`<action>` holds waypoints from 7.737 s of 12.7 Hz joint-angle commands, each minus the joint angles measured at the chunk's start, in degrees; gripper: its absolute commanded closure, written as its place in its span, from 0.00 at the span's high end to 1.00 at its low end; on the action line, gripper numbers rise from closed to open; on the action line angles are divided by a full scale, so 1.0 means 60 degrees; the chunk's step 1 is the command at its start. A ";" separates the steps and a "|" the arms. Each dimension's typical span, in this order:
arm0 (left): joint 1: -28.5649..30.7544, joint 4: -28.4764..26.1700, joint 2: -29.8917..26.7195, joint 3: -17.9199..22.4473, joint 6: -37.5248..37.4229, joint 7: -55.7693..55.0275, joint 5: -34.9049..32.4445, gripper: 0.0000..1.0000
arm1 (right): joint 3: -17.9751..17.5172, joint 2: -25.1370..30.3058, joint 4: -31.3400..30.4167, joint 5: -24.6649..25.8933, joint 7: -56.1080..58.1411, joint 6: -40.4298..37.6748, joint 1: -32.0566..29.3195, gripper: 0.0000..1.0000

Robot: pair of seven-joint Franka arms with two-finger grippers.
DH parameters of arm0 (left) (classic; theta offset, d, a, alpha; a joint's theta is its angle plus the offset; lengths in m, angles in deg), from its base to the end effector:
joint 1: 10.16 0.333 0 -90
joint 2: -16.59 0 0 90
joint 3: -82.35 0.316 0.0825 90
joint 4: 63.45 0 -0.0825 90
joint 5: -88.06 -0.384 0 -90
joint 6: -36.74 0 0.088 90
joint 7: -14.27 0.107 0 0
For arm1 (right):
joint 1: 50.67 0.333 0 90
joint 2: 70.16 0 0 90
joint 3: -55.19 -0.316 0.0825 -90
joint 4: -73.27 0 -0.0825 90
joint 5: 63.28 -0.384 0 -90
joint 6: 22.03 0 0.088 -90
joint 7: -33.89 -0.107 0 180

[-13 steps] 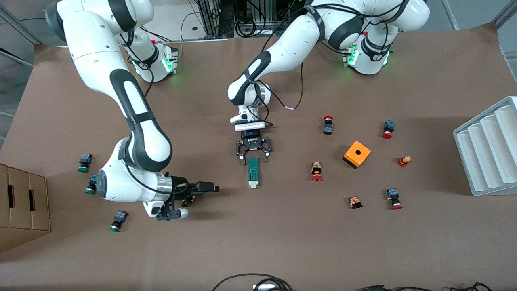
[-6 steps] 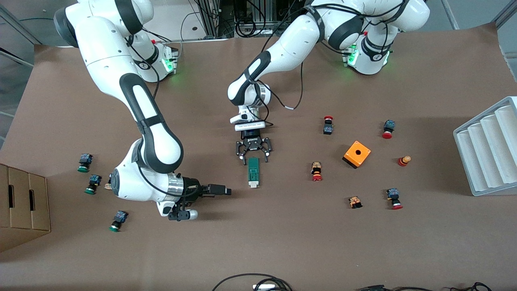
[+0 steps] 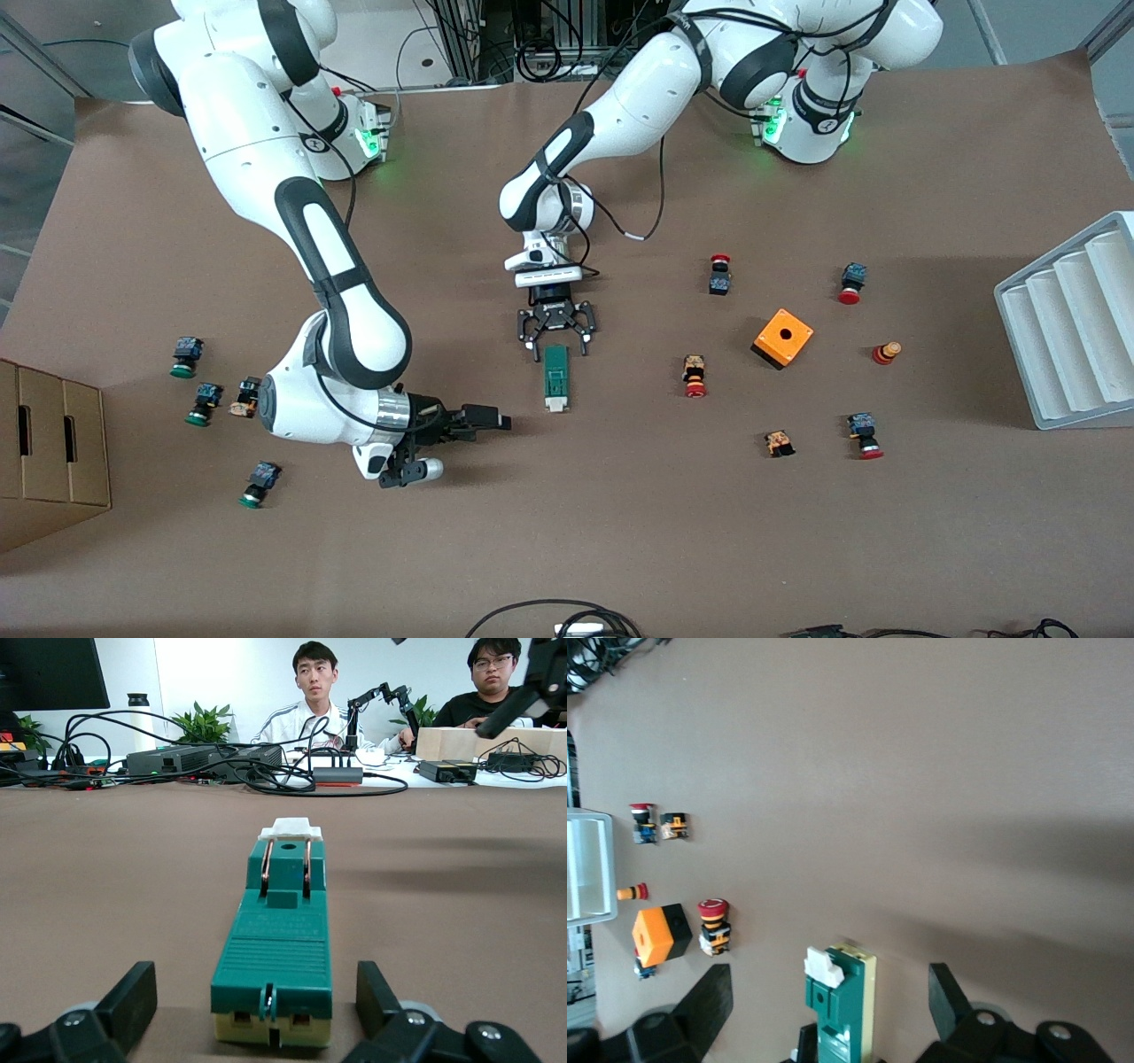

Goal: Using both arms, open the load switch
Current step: 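Swing the right gripper over the switch toward the white handle, then lower the open right gripper toward the white handle, then align the right gripper fingers around the white handle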

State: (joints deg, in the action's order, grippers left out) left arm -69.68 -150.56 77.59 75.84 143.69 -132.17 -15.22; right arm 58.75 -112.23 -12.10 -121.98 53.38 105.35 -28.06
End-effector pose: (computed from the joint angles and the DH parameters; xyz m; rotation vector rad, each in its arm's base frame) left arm 0.3462 -0.5708 0.0388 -2.3939 -0.1397 -1.9094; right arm 0.6736 0.2697 0.2490 -2.3804 -0.0432 -0.0118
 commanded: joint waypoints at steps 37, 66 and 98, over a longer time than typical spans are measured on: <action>-0.0172 0.0324 0.0482 0.0074 -0.0026 -0.0043 0.0001 1.00 | 0.0082 -0.1353 0.0326 -0.1143 0.0091 0.2778 0.1960 0.91; -0.0230 0.0310 0.0526 0.0074 -0.0026 -0.0043 0.0015 1.00 | 0.0097 -0.1367 0.0224 -0.1099 0.0178 0.3189 0.2195 0.55; -0.0421 0.0266 0.0658 0.0089 -0.0466 -0.0803 0.0001 1.00 | 0.0053 -0.1001 -0.0304 -0.1129 0.0120 0.3526 0.2371 0.44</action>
State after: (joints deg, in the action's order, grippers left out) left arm -70.32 -150.45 77.94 76.03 142.00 -133.92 -15.29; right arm 58.72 -119.22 -12.56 -126.76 53.31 125.76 -14.69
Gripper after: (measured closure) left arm 0.000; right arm 0.542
